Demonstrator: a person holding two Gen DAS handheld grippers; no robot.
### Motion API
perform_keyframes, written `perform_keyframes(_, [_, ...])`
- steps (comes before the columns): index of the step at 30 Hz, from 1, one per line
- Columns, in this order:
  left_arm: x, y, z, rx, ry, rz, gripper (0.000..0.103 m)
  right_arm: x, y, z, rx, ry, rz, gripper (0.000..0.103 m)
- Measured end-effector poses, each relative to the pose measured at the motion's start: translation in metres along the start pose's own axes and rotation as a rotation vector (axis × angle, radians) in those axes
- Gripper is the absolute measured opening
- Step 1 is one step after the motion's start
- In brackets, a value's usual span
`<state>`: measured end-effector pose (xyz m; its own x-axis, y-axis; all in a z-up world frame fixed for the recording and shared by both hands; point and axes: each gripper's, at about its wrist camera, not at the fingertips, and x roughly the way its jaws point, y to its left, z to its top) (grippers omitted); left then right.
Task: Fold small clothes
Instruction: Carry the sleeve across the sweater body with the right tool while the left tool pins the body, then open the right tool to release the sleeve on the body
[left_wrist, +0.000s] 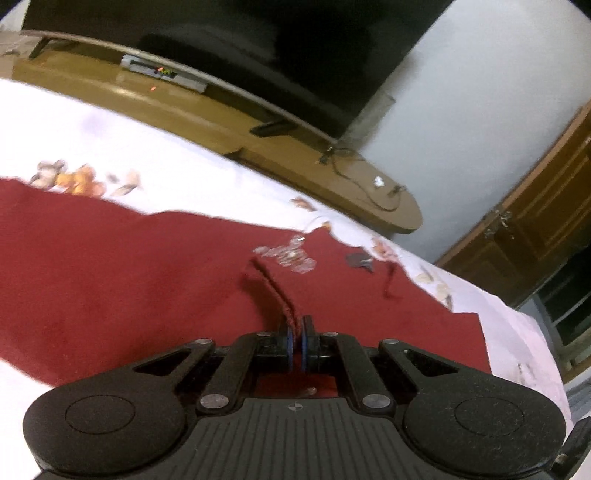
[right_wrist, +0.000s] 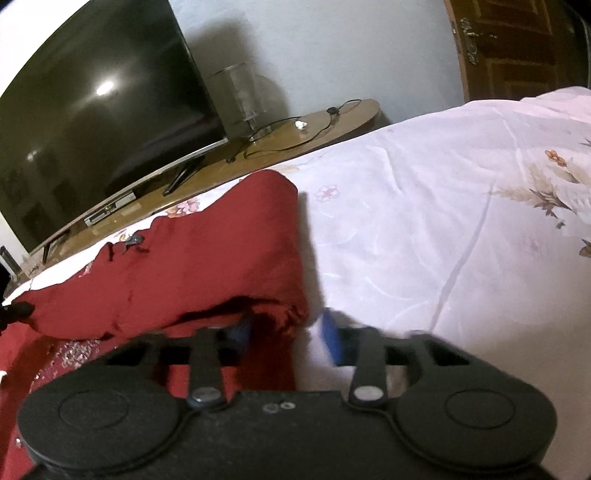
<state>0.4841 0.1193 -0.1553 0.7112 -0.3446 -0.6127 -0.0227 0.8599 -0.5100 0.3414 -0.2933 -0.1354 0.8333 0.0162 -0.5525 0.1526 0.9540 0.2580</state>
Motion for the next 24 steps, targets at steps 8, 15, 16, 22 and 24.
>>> perform_keyframes(8, [-0.017,0.024,-0.017,-0.045,-0.025,0.012,0.004,0.001,-0.004,0.001,-0.019,0.001,-0.001,0.026])
perform_keyframes(15, [-0.006,0.04,-0.028,-0.057,0.009,0.051,0.004,0.001,-0.003,0.0,-0.044,0.0,-0.005,0.026])
perform_keyframes(16, [-0.005,0.041,-0.028,-0.063,0.006,0.05,0.004,0.001,-0.002,0.0,-0.055,0.0,-0.003,0.019])
perform_keyframes(22, [-0.016,0.035,-0.027,-0.052,-0.059,0.036,0.004,-0.008,0.006,0.001,-0.141,-0.053,0.0,0.005])
perform_keyframes(24, [-0.015,0.032,-0.029,0.002,-0.036,0.091,0.004,-0.017,0.007,0.004,-0.143,-0.088,-0.006,0.005])
